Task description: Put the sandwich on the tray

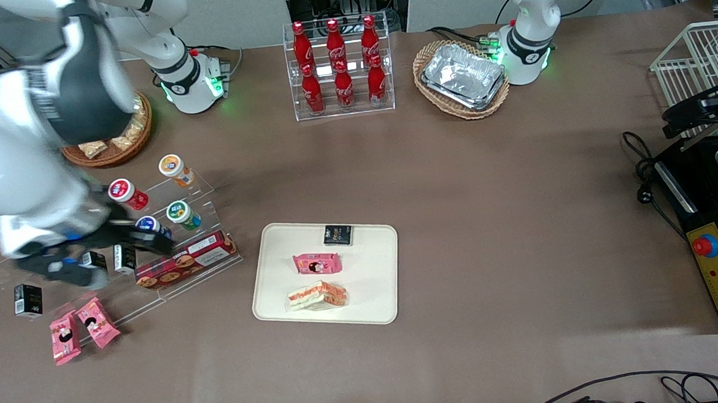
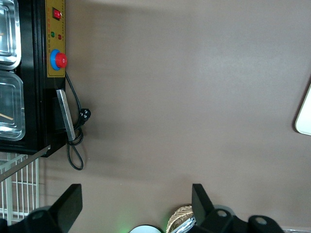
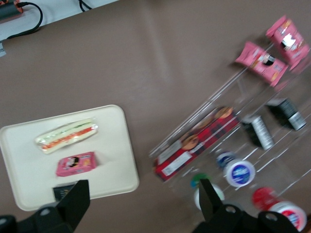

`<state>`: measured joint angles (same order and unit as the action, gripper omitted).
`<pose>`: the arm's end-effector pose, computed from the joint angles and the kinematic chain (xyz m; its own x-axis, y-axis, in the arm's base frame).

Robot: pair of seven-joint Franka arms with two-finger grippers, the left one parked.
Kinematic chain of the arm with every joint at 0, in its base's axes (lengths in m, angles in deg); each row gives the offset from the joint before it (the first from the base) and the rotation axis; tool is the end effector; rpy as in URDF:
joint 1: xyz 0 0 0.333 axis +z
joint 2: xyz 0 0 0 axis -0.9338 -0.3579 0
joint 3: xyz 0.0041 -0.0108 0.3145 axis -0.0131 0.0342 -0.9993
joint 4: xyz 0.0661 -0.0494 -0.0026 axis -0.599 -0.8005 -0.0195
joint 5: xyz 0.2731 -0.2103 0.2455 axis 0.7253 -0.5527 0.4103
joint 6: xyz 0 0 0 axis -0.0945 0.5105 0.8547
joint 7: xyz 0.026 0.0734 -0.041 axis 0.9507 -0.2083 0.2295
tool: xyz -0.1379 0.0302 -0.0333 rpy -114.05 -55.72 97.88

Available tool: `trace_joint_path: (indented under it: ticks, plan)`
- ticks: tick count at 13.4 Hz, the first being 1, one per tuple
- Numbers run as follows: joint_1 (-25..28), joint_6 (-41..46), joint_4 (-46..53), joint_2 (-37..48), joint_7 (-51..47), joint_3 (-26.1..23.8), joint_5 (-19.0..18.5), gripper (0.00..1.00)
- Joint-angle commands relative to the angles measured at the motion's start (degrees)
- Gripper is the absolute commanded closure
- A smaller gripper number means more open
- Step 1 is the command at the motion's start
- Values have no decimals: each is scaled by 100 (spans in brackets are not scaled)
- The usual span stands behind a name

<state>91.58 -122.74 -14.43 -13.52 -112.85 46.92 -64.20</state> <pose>0.6666 0.1218 0.5311 0.9495 -0.3100 0.0484 -0.3089 -0.9507 -0.0284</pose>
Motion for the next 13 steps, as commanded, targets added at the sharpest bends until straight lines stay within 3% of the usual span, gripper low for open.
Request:
trace_joint_path:
  ticks: [1,4,9,11,13]
  plan:
    - [-1145,78,-410,568,1251,-535,-187,0]
    - [-1788,166,-471,709,1851,-658,-267,0]
    - [-2210,-176,-1084,1042,2098,-694,-381,0]
    - [-2552,-326,-1411,1236,2107,-1035,-390,0]
    - [-2615,-283,-1395,1254,2133,-1072,-390,0]
